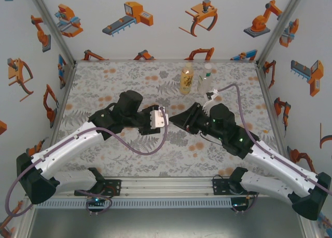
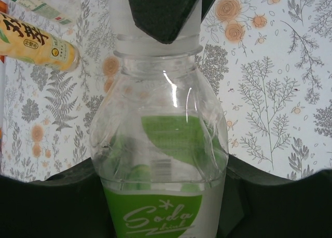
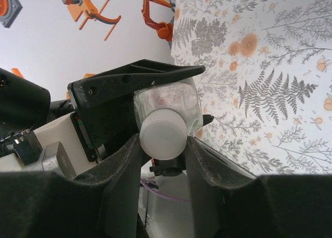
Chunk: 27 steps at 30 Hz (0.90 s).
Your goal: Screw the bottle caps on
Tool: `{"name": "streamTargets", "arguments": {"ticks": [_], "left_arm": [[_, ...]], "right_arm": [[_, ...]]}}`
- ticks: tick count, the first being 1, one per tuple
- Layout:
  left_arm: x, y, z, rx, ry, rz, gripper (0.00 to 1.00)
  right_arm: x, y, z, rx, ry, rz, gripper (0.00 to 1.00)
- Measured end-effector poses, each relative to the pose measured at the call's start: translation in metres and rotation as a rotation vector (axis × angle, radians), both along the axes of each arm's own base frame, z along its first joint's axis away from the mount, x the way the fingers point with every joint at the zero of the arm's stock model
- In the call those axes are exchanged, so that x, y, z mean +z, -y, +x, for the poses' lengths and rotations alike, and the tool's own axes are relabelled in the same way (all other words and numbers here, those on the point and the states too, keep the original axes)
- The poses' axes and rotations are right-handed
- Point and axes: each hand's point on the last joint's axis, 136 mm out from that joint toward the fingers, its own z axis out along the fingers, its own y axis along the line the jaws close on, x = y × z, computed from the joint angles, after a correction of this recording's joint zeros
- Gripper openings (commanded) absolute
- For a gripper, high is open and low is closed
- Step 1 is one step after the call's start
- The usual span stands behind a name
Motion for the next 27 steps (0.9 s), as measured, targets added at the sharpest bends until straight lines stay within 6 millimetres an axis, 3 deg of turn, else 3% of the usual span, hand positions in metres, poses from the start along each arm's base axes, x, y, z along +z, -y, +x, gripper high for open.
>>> {"name": "streamTargets", "arguments": {"ticks": [8, 12, 19, 27], "left_arm": [[0.018, 0.006, -0.008, -0.051, 0.004, -0.078, 0.84], [0.023, 0.006, -0.01, -0.057, 0.014, -0.096, 0.84], [0.024, 0.003, -0.008, -0.04, 0.037, -0.102, 0.85], [0.023, 0.0, 0.0, 0.001, 0.063, -0.087, 0.86]], "right_arm": [[-0.027, 0.005, 0.013, -0.008, -0.004, -0.217, 0.0], [-0.027, 0.011, 0.028, -0.022, 0.026, -0.358, 0.0], [-0.011, 0.015, 0.069, -0.007, 0.1, -0.586, 0.0], [-0.027, 0.008, 0.124, 0.06, 0.1, -0.81, 0.0]]}}
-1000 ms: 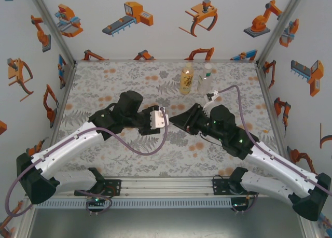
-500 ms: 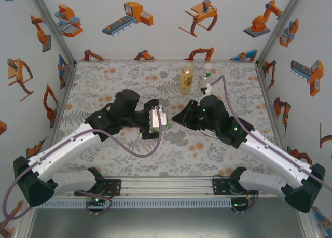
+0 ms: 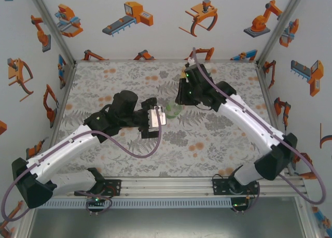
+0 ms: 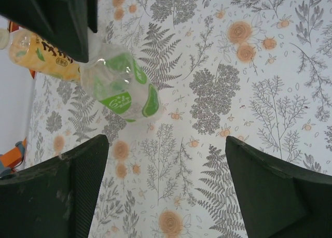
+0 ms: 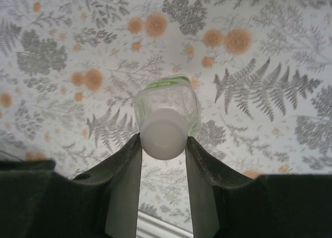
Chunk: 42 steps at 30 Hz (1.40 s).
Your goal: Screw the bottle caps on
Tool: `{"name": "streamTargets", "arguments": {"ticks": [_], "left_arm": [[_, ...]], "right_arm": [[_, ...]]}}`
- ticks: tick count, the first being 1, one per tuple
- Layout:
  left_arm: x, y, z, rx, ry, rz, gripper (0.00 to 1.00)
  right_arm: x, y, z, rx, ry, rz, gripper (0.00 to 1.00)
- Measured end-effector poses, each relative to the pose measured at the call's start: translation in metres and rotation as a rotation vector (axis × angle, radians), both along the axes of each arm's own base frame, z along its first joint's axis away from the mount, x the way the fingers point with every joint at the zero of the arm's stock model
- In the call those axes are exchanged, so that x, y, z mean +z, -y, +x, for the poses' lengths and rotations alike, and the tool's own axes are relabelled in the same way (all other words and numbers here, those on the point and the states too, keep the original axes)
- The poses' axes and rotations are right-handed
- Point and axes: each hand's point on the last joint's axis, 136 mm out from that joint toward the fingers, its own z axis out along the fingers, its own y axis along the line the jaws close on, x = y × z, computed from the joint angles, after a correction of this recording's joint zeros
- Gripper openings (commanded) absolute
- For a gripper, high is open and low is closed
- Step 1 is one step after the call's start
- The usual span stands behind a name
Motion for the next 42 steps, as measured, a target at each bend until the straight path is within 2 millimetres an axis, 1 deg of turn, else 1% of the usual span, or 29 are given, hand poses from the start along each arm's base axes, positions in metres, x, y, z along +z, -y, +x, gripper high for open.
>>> {"name": "streamTargets", "arguments": {"ticks": [5, 9, 14, 19, 25, 30, 31, 35, 42], "left_arm": [[-0.002, -0.003, 0.006, 0.027, 0.015, 0.012, 0.87], [-0.003, -0.005, 0.01, 0.042, 0.026, 0.016, 0.87], [-0.009, -0.006, 0.013, 0.053, 0.035, 0.03, 0.9], [-0.015, -0.007, 0.015, 0.06, 0.045, 0.043, 0.92], [-0.027, -0.009, 0.018, 0.074, 0.053, 0.061, 0.94], [-0.028, -0.009, 0.02, 0.079, 0.057, 0.062, 0.98], [-0.028, -0.008, 0.02, 0.08, 0.059, 0.059, 1.0], [-0.029, -0.007, 0.022, 0.08, 0.06, 0.058, 0.97], [-0.038, -0.004, 0.024, 0.082, 0.046, 0.08, 0.97]], "right_arm": [[-0.01, -0.013, 0.038, 0.043, -0.004, -0.106, 0.0], [-0.015, -0.02, 0.065, 0.057, -0.006, -0.152, 0.0], [-0.02, -0.029, 0.104, 0.051, 0.008, -0.197, 0.0], [-0.031, -0.039, 0.132, 0.046, 0.014, -0.22, 0.0], [-0.044, -0.048, 0.155, 0.04, 0.014, -0.221, 0.0], [-0.052, -0.05, 0.167, 0.031, 0.018, -0.219, 0.0], [-0.053, -0.05, 0.168, 0.029, 0.017, -0.219, 0.0], [-0.056, -0.05, 0.17, 0.027, 0.017, -0.223, 0.0], [-0.056, -0.051, 0.173, 0.027, 0.028, -0.219, 0.0]]}}
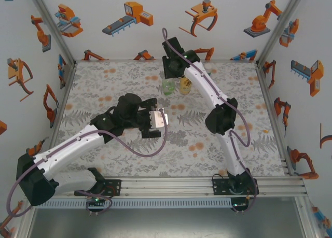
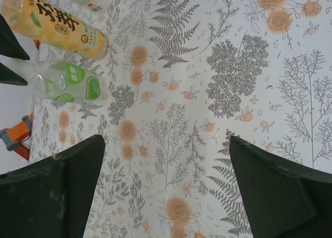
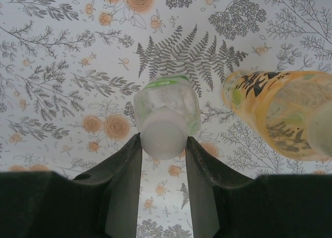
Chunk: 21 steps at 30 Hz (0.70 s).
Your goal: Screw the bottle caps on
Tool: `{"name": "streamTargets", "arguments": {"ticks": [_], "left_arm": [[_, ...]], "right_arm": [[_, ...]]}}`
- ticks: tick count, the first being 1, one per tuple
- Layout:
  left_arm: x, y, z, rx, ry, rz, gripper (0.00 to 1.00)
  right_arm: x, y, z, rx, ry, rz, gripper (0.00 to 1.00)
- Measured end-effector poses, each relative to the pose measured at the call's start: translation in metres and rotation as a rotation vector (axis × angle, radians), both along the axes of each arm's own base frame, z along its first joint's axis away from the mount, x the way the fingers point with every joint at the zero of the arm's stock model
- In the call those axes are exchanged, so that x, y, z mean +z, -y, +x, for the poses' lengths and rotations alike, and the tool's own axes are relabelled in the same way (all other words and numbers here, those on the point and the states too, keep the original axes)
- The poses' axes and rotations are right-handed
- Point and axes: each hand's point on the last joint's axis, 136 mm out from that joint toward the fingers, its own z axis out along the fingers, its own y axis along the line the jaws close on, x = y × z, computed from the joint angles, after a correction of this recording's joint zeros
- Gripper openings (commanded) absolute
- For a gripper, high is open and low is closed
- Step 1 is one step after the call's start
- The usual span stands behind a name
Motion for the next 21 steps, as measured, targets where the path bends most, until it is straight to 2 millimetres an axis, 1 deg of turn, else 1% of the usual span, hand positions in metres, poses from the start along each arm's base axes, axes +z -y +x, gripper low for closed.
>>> {"name": "streamTargets", "arguments": {"ticks": [5, 8, 11, 13, 15, 18, 21], "left_arm": [[-0.004, 0.001, 0.001, 0.002, -0.006, 0.009, 0.97], [-0.004, 0.001, 0.001, 0.002, -0.007, 0.009, 0.97], [-0.004, 0.001, 0.001, 0.001, -0.008, 0.01, 0.97], [-0.005, 0.001, 0.001, 0.001, -0.009, 0.011, 0.97], [-0.005, 0.001, 0.001, 0.001, -0.01, 0.012, 0.97], [-0.006, 0.002, 0.001, 0.0, -0.01, 0.013, 0.97], [-0.006, 0.002, 0.0, -0.001, -0.01, 0.013, 0.97]], "right_arm": [[-0.005, 0.002, 0.004, -0.003, -0.001, -0.004, 0.0], [-0.01, 0.003, 0.007, -0.001, -0.002, -0.01, 0.09], [-0.016, 0.001, 0.01, 0.001, -0.004, -0.014, 0.13], [-0.016, -0.001, 0.015, 0.003, 0.012, -0.007, 0.21], [-0.016, -0.002, 0.016, 0.002, 0.019, -0.004, 0.33], [-0.016, -0.003, 0.018, 0.003, 0.025, -0.004, 0.45], [-0.017, -0.003, 0.018, 0.003, 0.022, -0.004, 0.53]]}}
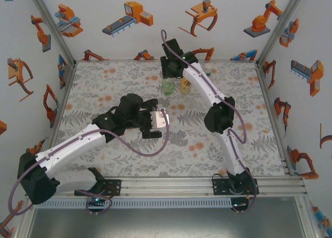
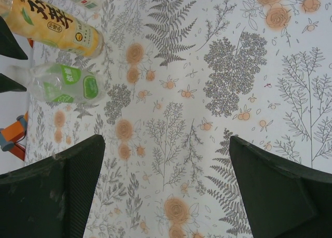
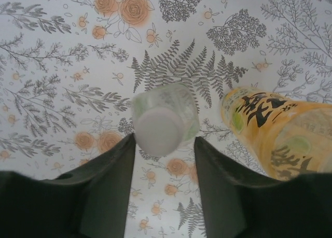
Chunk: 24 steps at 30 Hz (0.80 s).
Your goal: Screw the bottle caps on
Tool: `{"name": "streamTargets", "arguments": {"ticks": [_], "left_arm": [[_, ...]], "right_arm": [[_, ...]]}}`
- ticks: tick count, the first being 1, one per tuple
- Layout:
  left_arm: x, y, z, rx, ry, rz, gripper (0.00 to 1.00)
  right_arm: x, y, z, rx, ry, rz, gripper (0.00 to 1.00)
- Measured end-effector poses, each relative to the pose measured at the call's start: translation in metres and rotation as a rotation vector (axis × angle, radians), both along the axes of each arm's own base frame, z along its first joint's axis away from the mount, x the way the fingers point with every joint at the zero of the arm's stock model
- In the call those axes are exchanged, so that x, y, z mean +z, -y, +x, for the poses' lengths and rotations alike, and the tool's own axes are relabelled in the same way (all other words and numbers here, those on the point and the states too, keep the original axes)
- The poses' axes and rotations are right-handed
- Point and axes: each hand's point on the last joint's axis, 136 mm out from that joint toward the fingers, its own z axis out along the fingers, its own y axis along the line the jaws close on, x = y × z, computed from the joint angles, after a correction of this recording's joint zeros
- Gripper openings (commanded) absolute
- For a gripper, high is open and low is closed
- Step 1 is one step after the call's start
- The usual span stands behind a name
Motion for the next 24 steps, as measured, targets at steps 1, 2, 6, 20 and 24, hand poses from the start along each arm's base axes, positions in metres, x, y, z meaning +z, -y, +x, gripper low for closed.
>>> {"name": "streamTargets", "arguments": {"ticks": [1, 2, 6, 20, 24], "left_arm": [[0.0, 0.0, 0.0, 0.0, 0.0, 0.0, 0.97], [0.0, 0.0, 0.0, -0.001, 0.0, 0.0, 0.97], [0.0, 0.0, 0.0, 0.0, 0.002, 0.001, 0.97], [-0.005, 0.0, 0.001, 0.021, 0.024, 0.035, 0.97], [-0.008, 0.001, -0.001, 0.014, 0.016, 0.043, 0.97]], "right_arm": [[0.0, 0.0, 0.0, 0.0, -0.001, -0.001, 0.55], [0.0, 0.0, 0.0, 0.001, 0.0, -0.001, 0.56], [0.001, -0.001, 0.001, 0.001, 0.006, 0.002, 0.6], [0.019, 0.014, -0.022, 0.014, -0.007, -0.015, 0.84], [0.035, 0.029, -0.042, 0.007, -0.004, -0.025, 0.85]]}}
